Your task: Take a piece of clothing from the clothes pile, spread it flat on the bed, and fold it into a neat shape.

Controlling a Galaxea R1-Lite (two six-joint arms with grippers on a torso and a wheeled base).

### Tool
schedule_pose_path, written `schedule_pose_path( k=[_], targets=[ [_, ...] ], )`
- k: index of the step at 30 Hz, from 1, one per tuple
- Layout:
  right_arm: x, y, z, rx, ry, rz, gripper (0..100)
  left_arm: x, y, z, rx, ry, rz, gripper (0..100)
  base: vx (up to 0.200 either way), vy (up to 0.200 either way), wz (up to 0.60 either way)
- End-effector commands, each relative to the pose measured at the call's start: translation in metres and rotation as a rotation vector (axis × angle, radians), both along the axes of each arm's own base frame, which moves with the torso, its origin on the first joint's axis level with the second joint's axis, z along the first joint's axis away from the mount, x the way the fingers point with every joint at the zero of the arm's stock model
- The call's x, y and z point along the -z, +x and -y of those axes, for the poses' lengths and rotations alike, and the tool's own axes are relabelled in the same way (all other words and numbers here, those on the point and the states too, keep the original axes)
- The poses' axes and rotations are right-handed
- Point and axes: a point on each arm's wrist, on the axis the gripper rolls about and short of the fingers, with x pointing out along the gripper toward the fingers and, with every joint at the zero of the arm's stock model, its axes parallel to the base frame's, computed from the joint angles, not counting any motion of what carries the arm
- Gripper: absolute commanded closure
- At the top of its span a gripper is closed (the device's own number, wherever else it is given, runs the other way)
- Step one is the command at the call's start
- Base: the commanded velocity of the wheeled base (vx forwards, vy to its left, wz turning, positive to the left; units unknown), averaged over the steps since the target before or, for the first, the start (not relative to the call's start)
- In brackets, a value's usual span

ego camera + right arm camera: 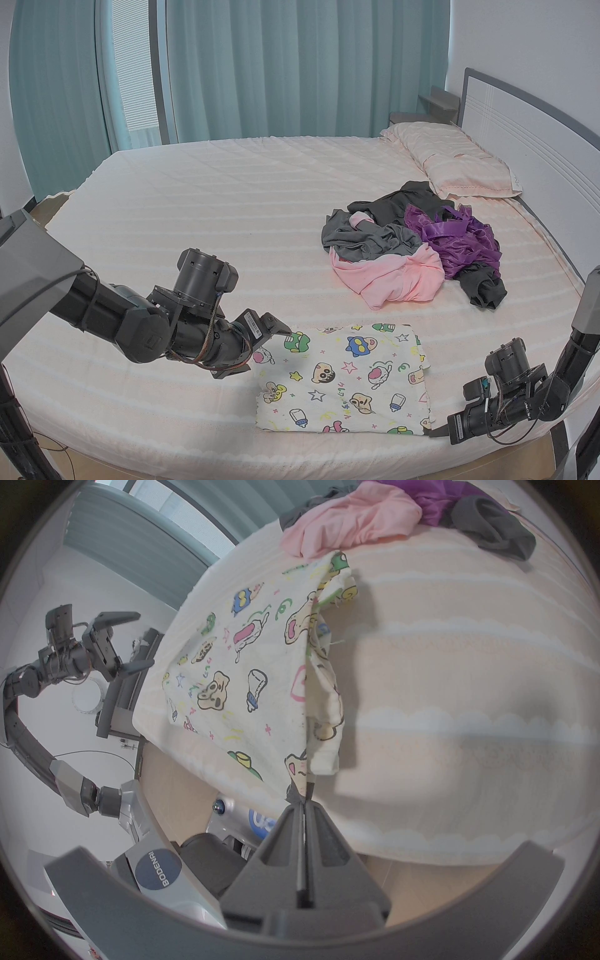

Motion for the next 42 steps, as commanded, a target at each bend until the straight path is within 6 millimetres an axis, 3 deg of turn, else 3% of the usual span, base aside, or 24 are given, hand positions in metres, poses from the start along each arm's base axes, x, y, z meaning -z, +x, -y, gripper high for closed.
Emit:
schedule_pose_path(
  k=[1, 11, 12, 20, 26, 30, 32, 33, 42],
  targets=[
    [-0.01, 0.005, 0.002, 0.002, -0.002, 0.034, 100, 0.004, -0.006, 0.009, 0.019, 0.014, -0.006, 0, 0.0, 0.0, 0.0],
    [-0.01, 0.014, 0.004, 0.024, -0.002, 0.046, 100, 0.016, -0.008, 0.026, 0.019, -0.015, -0.019, 0, 0.0, 0.0, 0.0],
    [-0.01, 0.014, 0.004, 0.024, -0.001, 0.047, 0, 0.016, -0.009, 0.027, 0.021, -0.017, -0.022, 0, 0.0, 0.0, 0.0],
    [-0.016, 0.019, 0.007, 0.047, 0.014, 0.088, 0, 0.028, -0.014, 0.042, 0.042, -0.017, -0.055, 0, 0.0, 0.0, 0.0],
    [-0.031, 0.036, 0.009, 0.117, 0.08, 0.178, 0, 0.056, -0.008, 0.046, 0.023, 0.039, -0.069, 0, 0.0, 0.0, 0.0],
    [-0.044, 0.06, 0.001, 0.256, 0.219, 0.226, 0, 0.067, -0.015, 0.057, 0.029, 0.082, -0.06, 0, 0.0, 0.0, 0.0],
    [-0.044, 0.06, 0.001, 0.256, 0.219, 0.226, 0, 0.067, -0.015, 0.057, 0.029, 0.082, -0.06, 0, 0.0, 0.0, 0.0],
    [-0.049, 0.079, -0.007, 0.332, 0.317, 0.247, 0, 0.067, -0.015, 0.057, 0.03, 0.083, -0.061, 0, 0.0, 0.0, 0.0],
    [-0.034, 0.121, -0.022, 0.371, 0.373, 0.258, 0, 0.058, -0.014, 0.054, 0.011, 0.066, -0.046, 0, 0.0, 0.0, 0.0]
  ],
)
